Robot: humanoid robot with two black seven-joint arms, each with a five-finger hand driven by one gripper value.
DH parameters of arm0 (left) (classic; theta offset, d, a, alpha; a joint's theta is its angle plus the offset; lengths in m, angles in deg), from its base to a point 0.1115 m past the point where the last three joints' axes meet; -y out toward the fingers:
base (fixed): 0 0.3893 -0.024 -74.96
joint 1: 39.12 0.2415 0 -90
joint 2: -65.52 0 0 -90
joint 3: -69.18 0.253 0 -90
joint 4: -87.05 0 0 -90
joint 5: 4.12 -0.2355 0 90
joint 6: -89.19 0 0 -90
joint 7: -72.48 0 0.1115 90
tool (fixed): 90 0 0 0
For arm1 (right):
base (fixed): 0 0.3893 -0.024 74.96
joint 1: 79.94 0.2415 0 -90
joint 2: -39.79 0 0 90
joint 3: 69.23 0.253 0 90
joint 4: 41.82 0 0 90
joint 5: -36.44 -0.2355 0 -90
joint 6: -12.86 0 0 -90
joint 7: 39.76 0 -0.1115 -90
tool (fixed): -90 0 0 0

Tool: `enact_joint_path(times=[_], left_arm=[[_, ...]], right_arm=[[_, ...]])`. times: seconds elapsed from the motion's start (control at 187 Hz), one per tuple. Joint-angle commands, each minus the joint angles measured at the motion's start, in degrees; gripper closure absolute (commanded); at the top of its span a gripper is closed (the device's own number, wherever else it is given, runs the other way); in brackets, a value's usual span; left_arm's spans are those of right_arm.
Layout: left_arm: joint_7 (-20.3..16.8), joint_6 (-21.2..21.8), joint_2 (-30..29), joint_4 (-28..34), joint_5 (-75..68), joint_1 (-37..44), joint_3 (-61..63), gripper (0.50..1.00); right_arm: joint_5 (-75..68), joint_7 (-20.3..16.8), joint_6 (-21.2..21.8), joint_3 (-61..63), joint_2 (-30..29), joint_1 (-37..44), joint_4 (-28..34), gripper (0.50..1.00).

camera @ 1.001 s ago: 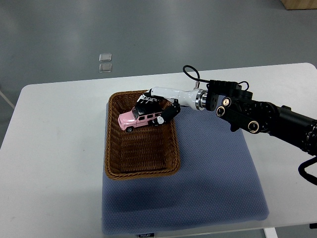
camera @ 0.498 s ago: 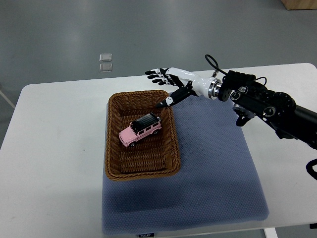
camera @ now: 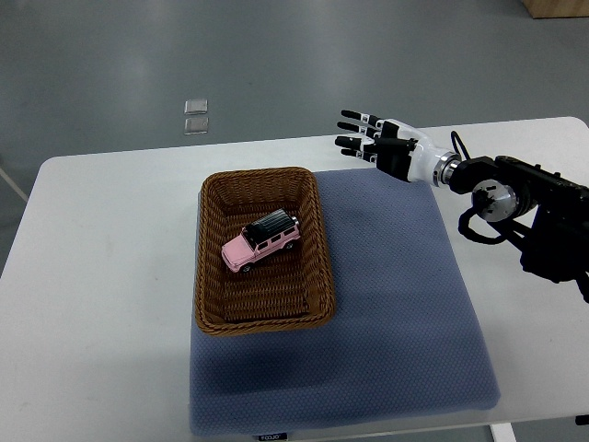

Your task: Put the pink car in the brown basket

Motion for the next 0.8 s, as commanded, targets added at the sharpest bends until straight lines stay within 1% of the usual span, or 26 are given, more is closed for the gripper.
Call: enact_joint_path(times=[0.0,0.064,0.252,0.359,0.594,0.797], left_arm=[[0.0,0.0,0.0,0.0,0.0,0.0,0.0,0.5],[0.0,0.0,0.0,0.0,0.0,0.0,0.0,0.5],[0.0,0.0,0.0,0.0,0.0,0.0,0.0,0.5],[0.0,0.0,0.0,0.0,0.0,0.0,0.0,0.5],[0.0,0.0,0.0,0.0,0.0,0.0,0.0,0.5],[0.0,0.0,0.0,0.0,0.0,0.0,0.0,0.5]], right_arm=[[-3.64,-1.05,0.6,0.04,0.32,-1.13,-0.47,0.581],[-5.92,-1.93,1.39,0.48,0.32,-2.01,-1.43,0.581],[-6.89,-1.76,2.89,2.41,0.32,-3.42,-2.14,0.581],[-6.8,-1.31,2.36,2.5,0.67,-3.42,-2.49,0.581],[-6.54,-1.31,2.54,2.41,0.76,-3.42,-2.84,0.581],[-6.45,-1.23,2.62,2.41,1.99,-3.5,-2.84,0.581]])
